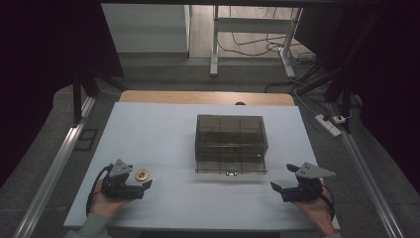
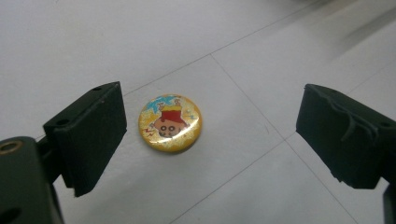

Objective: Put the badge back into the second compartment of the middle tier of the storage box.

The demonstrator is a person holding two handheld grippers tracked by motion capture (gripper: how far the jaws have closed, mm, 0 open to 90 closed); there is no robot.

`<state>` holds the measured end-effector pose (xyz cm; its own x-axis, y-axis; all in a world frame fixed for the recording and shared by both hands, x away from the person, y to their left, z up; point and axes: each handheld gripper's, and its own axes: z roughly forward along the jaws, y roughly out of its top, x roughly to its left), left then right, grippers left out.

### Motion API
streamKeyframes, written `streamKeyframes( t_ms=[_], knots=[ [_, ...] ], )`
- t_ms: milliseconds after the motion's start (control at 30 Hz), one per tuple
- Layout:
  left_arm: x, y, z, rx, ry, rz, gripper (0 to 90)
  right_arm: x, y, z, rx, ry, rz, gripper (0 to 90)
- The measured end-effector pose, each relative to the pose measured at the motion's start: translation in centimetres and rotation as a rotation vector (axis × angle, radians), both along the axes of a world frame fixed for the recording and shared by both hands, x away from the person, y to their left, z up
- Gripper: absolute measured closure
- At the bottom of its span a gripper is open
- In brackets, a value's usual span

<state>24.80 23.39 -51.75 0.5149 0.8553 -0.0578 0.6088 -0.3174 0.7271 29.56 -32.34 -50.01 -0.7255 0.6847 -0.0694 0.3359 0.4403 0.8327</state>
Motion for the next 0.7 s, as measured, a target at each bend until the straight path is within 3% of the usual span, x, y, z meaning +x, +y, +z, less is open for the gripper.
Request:
streamKeyframes(
  t_ms=[167, 700],
  knots=[
    [-0.03, -0.18, -0.03, 0.003, 0.003, -0.005, 8.4, 0.22, -0.18, -0.52, -0.007, 0.021, 0.0, 8.6],
    [-0.15, -0.35, 0.03, 0.005, -0.002, -0.012, 8.5, -0.02, -0.16, -0.47, 0.0, 0.005, -0.004, 10.6]
  ],
)
